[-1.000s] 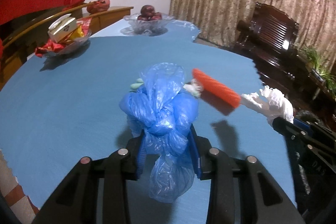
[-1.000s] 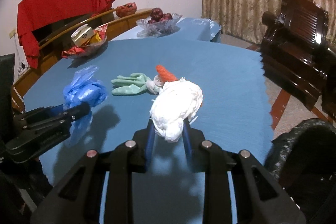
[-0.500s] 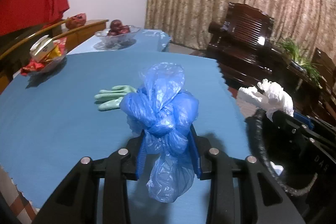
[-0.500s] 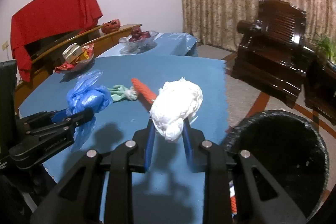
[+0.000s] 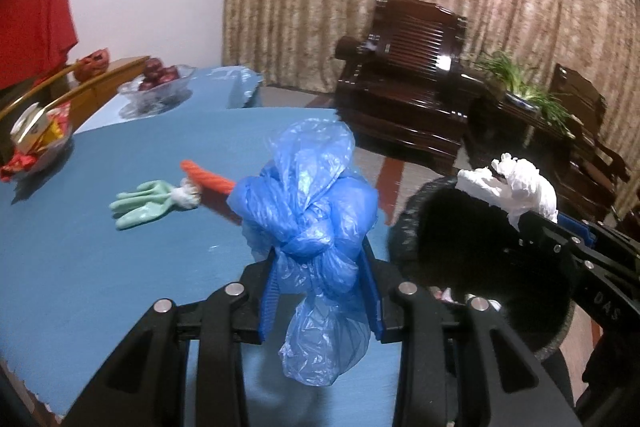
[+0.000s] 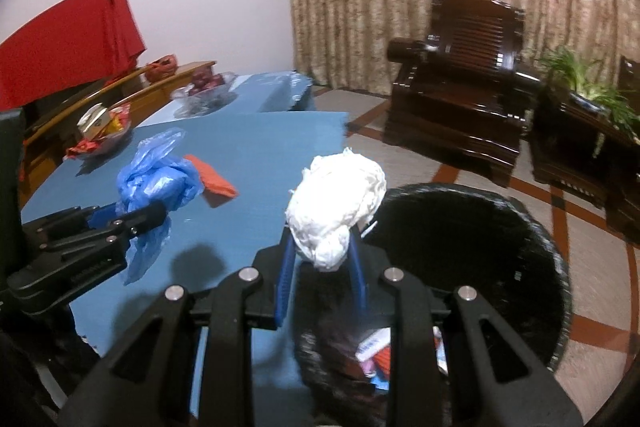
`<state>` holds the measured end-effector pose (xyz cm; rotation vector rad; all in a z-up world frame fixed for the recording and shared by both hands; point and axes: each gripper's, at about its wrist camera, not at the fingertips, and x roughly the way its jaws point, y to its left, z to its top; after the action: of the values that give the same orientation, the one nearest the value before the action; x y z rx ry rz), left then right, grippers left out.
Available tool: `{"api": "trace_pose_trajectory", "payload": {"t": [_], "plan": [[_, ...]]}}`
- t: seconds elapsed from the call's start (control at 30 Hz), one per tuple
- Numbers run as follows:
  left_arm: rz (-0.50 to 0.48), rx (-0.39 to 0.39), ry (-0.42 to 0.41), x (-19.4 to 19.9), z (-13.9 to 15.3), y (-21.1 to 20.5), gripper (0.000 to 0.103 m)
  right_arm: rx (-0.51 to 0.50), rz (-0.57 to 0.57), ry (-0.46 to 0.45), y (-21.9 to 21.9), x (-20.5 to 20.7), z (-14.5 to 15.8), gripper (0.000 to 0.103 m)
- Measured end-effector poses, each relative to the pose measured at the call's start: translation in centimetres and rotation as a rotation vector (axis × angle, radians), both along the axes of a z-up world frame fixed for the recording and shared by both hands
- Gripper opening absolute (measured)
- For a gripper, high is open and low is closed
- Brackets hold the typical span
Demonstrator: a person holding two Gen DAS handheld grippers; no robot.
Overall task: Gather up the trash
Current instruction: 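Carry the blue bag and white tissue toward the bin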
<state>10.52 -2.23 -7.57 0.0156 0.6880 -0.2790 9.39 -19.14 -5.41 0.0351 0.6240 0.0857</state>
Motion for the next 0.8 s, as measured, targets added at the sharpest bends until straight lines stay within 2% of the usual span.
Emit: {"api": "trace_pose_trajectory", "payload": {"t": [0.43, 0.8], "plan": [[-0.176, -0.003, 0.009, -0.1, -0.9, -8.7, 0.036, -0.032, -0.165, 0.018, -7.4, -2.8, -1.2, 0.024], [-0.266, -0.012, 0.046, 1.1, -2.4, -14.7, 0.036, -0.035, -0.248, 0.051, -11.5, -3.9, -3.5, 0.024]]}}
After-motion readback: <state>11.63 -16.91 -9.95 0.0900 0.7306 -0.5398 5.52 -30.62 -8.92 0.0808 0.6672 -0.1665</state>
